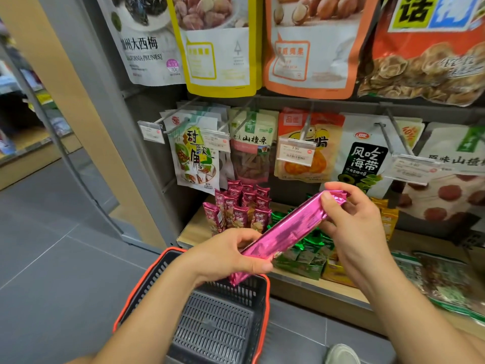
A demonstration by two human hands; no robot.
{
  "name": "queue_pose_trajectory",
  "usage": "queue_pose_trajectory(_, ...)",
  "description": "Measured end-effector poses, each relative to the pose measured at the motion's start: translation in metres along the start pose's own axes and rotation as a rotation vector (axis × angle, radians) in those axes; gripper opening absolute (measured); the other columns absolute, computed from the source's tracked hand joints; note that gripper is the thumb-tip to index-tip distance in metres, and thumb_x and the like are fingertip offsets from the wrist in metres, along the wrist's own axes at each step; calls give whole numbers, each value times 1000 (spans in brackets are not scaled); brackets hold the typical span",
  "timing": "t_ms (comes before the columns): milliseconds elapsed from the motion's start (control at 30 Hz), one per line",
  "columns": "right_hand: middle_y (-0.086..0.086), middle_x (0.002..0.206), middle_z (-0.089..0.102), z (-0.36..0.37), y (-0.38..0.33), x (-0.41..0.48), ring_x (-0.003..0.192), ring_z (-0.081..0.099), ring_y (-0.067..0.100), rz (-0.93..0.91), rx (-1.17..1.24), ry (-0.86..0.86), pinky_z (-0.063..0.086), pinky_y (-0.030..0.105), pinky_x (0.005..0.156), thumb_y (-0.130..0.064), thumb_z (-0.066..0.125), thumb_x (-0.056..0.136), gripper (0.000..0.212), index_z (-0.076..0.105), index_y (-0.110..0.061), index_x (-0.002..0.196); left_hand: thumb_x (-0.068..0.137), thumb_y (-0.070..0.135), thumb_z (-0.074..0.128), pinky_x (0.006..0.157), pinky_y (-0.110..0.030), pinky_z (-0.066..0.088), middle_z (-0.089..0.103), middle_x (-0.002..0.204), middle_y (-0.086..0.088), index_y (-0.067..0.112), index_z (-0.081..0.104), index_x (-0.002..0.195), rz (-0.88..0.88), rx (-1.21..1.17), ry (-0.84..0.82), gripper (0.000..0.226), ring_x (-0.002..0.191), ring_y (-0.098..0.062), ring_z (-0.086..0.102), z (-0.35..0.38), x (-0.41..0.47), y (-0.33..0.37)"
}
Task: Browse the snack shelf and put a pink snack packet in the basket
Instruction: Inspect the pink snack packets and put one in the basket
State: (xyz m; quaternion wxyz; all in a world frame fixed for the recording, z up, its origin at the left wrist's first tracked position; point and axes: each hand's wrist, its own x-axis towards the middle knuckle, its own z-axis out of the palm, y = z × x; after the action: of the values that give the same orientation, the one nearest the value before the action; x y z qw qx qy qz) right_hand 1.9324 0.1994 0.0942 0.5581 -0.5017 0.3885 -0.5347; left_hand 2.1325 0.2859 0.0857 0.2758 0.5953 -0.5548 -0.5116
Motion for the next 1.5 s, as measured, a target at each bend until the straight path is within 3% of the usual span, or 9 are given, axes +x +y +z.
queue_pose_trajectory(300,-1,86,68,0,-1,4,79,68,12,48,69,18,57,24,69,-17,59,94,14,64,-18,108,68,41,83,75,-23,52,75,90,1,27,75,96,63,-96,103,32,84,-10,68,-8,-8,-3)
queue_pose_trajectory(600,1,86,75,5,0,0,87,72,17,62,88,-100,57,24,70,-34,73,73,30,69,-17,97,73,33,71,67,-20,51,74,86,4,22,70,97,78,-77,168,26,78,-10,70,3,-4,0)
queue_pose_trajectory(900,-6,110,72,26,7,-17,106,65,6,95,-79,-481,58,30,82,-54,49,84,32,71,-41,104,76,33,72,66,-23,54,75,86,-3,31,72,94,184,-298,274,18,73,-14,70,21,5,7)
queue_pose_trajectory(1000,-10,125,66,30,8,-20,114,61,2,162,-78,-609,55,37,92,-60,43,86,41,59,-51,123,75,30,73,66,-23,53,75,86,-4,29,71,99,203,-388,327,24,73,-15,71,20,5,8)
queue_pose_trajectory(1133,-15,150,40,32,14,-26,132,49,13,190,-181,-712,37,48,111,-82,44,76,63,19,-74,133,67,35,82,68,-26,55,74,97,-9,22,68,108,265,-454,411,45,83,-21,72,17,5,12)
queue_pose_trajectory(1233,-26,137,48,32,20,-26,124,52,-1,212,-220,-734,44,29,106,-77,49,73,81,5,-67,141,75,22,76,68,-25,55,71,108,-5,21,62,118,322,-530,430,44,89,-20,71,12,3,12)
queue_pose_trajectory(1300,-24,116,65,34,21,-26,106,61,-8,213,-211,-763,49,10,84,-59,51,80,74,23,-46,147,83,7,70,71,-29,55,69,110,-4,24,57,126,352,-598,425,48,90,-19,68,8,3,11)
queue_pose_trajectory(1367,-19,106,72,37,19,-26,98,67,-1,191,-166,-758,49,10,78,-42,50,87,49,45,-33,135,83,5,69,75,-31,55,67,110,-5,29,54,131,358,-652,394,56,91,-18,66,7,2,11)
queue_pose_trajectory(1500,-7,84,71,37,16,-27,77,65,11,198,-135,-730,52,23,70,-41,51,89,39,62,-19,119,80,19,65,79,-28,55,67,103,-7,18,61,125,378,-720,382,44,90,-18,64,3,-1,15)
